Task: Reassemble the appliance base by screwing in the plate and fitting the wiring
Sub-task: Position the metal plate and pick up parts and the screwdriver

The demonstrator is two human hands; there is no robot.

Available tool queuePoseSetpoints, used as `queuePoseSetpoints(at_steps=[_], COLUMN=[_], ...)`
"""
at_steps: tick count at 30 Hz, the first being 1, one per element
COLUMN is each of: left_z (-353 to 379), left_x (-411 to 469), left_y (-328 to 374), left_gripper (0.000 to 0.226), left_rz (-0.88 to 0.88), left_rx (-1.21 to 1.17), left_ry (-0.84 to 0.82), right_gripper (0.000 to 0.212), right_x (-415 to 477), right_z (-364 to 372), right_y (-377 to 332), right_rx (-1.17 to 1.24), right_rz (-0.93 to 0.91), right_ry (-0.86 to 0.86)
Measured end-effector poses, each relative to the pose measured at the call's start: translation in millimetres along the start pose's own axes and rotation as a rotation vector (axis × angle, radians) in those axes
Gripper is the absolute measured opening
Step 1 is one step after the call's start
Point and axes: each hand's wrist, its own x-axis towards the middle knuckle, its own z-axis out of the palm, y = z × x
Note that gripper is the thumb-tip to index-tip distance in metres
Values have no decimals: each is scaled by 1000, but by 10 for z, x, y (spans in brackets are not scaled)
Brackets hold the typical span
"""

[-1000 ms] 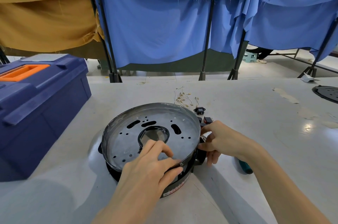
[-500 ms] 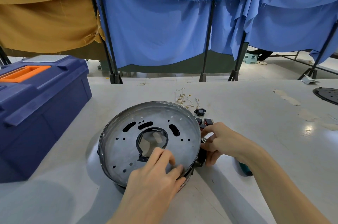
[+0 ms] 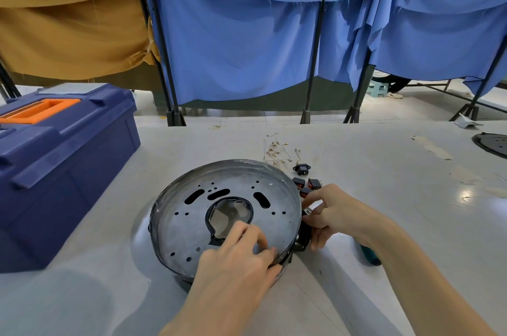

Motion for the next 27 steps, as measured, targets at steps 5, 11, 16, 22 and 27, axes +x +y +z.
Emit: queuePoseSetpoints(at_steps=[5, 11, 16, 22, 27], left_z=[-23, -36, 39, -63, -18], left_x=[23, 37, 31, 95, 139], left_y=[38, -41, -160, -98, 64], left_gripper=[23, 23, 39, 41, 26], left_rz=[19, 41, -16, -69, -44], left_rx=[32, -56, -112, -96, 3], left_ry=[-64, -147, -404, -483, -241], right_gripper=[21, 23, 41, 37, 24], right_x=[-9, -14, -20, -25, -28], right_z=[10, 11, 22, 1, 25], right_y=[-7, 2, -8, -1, -16], right_rx=[7, 10, 29, 48, 66], right_rz=[-12, -29, -39, -18, -17], right_ry=[-11, -5, 6, -15, -11])
